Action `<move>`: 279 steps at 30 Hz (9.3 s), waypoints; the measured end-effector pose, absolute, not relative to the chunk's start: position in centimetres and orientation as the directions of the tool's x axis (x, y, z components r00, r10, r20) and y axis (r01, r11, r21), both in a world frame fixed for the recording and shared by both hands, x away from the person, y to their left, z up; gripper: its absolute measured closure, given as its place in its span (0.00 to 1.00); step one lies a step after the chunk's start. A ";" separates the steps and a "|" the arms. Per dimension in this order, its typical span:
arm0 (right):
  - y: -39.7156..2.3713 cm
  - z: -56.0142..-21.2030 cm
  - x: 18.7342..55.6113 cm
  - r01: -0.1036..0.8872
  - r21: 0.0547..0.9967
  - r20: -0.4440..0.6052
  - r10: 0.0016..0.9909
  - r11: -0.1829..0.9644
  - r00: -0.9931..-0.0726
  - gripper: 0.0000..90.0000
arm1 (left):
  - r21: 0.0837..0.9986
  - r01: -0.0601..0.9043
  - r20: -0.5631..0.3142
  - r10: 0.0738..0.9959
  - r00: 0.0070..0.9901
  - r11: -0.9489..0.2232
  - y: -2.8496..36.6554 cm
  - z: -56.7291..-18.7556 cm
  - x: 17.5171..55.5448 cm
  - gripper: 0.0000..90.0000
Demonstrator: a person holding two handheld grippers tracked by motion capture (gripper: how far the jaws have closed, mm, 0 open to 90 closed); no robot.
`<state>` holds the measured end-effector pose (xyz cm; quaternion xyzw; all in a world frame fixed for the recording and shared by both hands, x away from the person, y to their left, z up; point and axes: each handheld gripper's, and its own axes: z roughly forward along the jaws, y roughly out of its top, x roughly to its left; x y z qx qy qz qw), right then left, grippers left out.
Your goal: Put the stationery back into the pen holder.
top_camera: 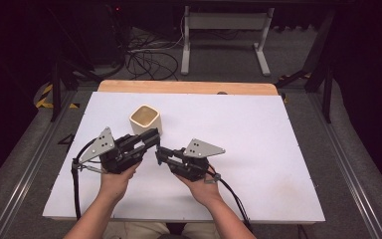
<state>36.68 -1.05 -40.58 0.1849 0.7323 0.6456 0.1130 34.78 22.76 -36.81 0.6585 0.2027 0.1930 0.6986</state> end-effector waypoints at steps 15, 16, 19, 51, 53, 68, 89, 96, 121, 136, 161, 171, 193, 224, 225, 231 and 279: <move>-1.9 -40.4 37.1 0.099 0.990 0.041 0.458 0.103 -0.888 0.87 | 1.000 0.021 -0.020 0.595 0.803 0.004 23.7 -36.6 35.3 0.62; -2.0 -40.4 37.1 0.095 0.990 0.036 0.463 0.104 -0.886 0.87 | 1.000 0.021 -0.020 0.595 0.803 0.004 23.7 -36.6 35.3 0.61; -2.1 -40.3 37.3 0.087 0.991 0.030 0.472 0.100 -0.881 0.87 | 0.999 0.046 -0.037 0.604 0.796 0.000 24.1 -36.5 35.4 0.57; -0.9 -36.8 39.9 0.010 0.996 -0.035 0.519 0.083 -0.854 0.87 | 0.983 0.085 0.041 0.639 0.768 -0.165 27.6 -37.0 33.6 0.36; -0.5 -36.6 40.3 0.012 0.997 -0.031 0.516 0.080 -0.856 0.87 | 0.982 0.082 0.045 0.636 0.771 -0.169 27.5 -37.1 33.7 0.34; 2.2 -36.5 42.4 0.013 0.997 -0.027 0.513 0.075 -0.858 0.87 | 0.974 0.107 0.046 0.633 0.773 -0.201 27.7 -38.1 34.3 0.27; 5.0 -37.9 45.4 -0.023 0.997 -0.056 0.538 0.069 -0.841 0.87 | 0.971 0.121 0.039 0.635 0.771 -0.206 27.9 -38.6 34.6 0.23; 5.9 -38.8 46.4 -0.015 0.996 -0.060 0.552 0.085 -0.832 0.87 | 0.971 0.122 0.038 0.634 0.772 -0.207 27.9 -38.7 34.6 0.23; 6.8 -41.0 47.8 0.066 0.991 -0.013 0.577 0.117 -0.817 0.86 | 0.972 0.143 0.015 0.659 0.752 -0.186 28.2 -39.0 34.8 0.23; 6.9 -41.7 48.3 0.105 0.987 0.014 0.595 0.119 -0.804 0.86 | 0.972 0.150 0.008 0.662 0.750 -0.182 28.2 -39.2 34.8 0.23; 7.8 -41.7 48.6 0.125 0.980 0.005 0.601 0.158 -0.799 0.86 | 0.971 0.163 -0.007 0.666 0.746 -0.173 28.4 -39.3 35.0 0.23; 8.0 -41.5 48.7 0.141 0.976 0.012 0.604 0.167 -0.797 0.86 | 0.972 0.163 -0.009 0.662 0.749 -0.171 28.3 -39.3 35.0 0.23; 8.5 -41.0 48.8 0.158 0.970 0.014 0.608 0.184 -0.794 0.87 | 0.972 0.166 -0.014 0.658 0.753 -0.168 28.4 -39.2 34.9 0.23; 7.8 -40.2 48.7 0.150 0.974 0.020 0.587 0.173 -0.809 0.65 | 0.973 0.165 -0.023 0.649 0.760 -0.159 28.3 -39.2 34.9 0.23; 7.8 -40.1 48.6 0.148 0.974 0.021 0.586 0.170 -0.810 0.64 | 0.973 0.164 -0.020 0.649 0.760 -0.162 28.3 -39.2 34.9 0.23; 7.5 -39.9 48.6 0.148 0.976 0.027 0.589 0.158 -0.808 0.56 | 0.971 0.170 -0.023 0.647 0.762 -0.165 28.3 -39.2 34.9 0.22; 2.7 -37.9 46.6 0.138 0.986 0.066 0.526 0.098 -0.848 0.18 | 0.971 0.178 -0.028 0.659 0.752 -0.162 28.2 -39.3 34.8 0.18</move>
